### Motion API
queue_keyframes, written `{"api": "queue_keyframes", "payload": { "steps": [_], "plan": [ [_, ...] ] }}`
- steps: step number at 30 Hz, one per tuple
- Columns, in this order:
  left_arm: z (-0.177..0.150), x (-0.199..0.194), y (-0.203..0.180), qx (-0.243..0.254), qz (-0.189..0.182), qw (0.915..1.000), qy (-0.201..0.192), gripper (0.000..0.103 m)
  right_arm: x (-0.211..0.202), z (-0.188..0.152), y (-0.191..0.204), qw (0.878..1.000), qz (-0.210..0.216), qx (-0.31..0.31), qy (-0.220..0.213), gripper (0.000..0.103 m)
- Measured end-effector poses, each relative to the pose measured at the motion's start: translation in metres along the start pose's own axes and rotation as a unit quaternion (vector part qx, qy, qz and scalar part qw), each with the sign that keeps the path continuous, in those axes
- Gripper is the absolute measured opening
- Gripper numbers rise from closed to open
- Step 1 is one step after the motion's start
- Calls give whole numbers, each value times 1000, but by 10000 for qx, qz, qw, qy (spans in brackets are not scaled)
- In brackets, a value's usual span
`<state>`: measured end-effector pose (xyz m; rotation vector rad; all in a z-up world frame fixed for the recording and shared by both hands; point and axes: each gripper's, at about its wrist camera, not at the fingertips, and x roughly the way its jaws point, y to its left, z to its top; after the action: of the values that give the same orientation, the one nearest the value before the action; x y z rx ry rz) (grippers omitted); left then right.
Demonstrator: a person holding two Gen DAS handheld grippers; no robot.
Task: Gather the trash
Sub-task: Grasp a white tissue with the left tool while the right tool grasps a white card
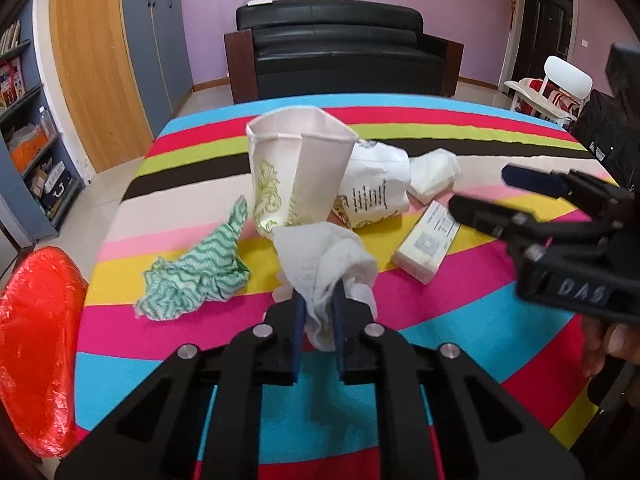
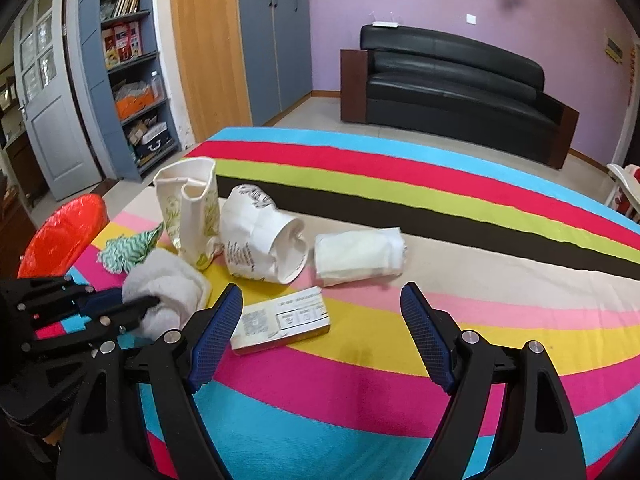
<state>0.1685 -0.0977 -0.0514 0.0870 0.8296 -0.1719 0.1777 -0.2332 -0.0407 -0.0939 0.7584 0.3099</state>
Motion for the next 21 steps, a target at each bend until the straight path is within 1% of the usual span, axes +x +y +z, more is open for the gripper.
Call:
{"api": "queue_keyframes", "payload": {
  "steps": [6, 10, 16, 21],
  "plan": [
    [2, -14, 11, -149, 98, 9997, -181, 12, 10, -3, 9, 9996, 52, -148, 213, 77],
    [6, -27, 19, -259, 250, 9987, -370, 12, 18, -4, 16, 9990, 94, -234, 362, 77],
    [11, -45, 43, -559, 579, 9945, -671, 12, 25, -5, 27, 9980, 141, -382, 488, 77],
    [14, -53, 61, -775, 712, 9917, -744, 12, 29, -5, 31, 9972, 166, -447, 578, 77]
  ]
}}
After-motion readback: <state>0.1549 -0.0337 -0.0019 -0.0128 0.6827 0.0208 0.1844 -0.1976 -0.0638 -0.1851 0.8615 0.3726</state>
